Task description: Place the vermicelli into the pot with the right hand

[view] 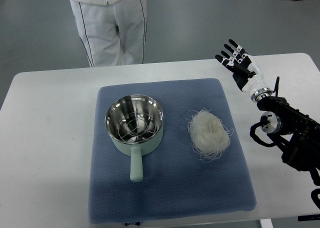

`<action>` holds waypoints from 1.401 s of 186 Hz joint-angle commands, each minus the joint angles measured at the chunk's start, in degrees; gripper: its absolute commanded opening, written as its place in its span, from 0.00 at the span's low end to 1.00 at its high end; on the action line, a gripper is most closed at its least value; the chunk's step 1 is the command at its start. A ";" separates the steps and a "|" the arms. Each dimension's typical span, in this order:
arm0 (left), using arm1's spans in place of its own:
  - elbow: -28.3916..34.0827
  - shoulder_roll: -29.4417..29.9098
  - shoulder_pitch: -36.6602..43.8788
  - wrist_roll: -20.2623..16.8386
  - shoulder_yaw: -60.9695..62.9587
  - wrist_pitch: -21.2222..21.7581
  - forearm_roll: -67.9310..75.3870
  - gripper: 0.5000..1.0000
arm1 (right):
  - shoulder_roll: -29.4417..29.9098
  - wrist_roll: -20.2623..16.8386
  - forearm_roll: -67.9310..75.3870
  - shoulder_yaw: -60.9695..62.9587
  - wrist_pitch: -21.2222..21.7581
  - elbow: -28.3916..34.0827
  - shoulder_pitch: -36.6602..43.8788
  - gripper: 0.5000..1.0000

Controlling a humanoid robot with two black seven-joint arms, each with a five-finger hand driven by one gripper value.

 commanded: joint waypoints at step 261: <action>0.03 0.00 -0.61 0.00 -0.09 0.00 0.00 1.00 | -3.07 -0.26 -12.57 -1.58 -1.33 1.30 4.04 0.83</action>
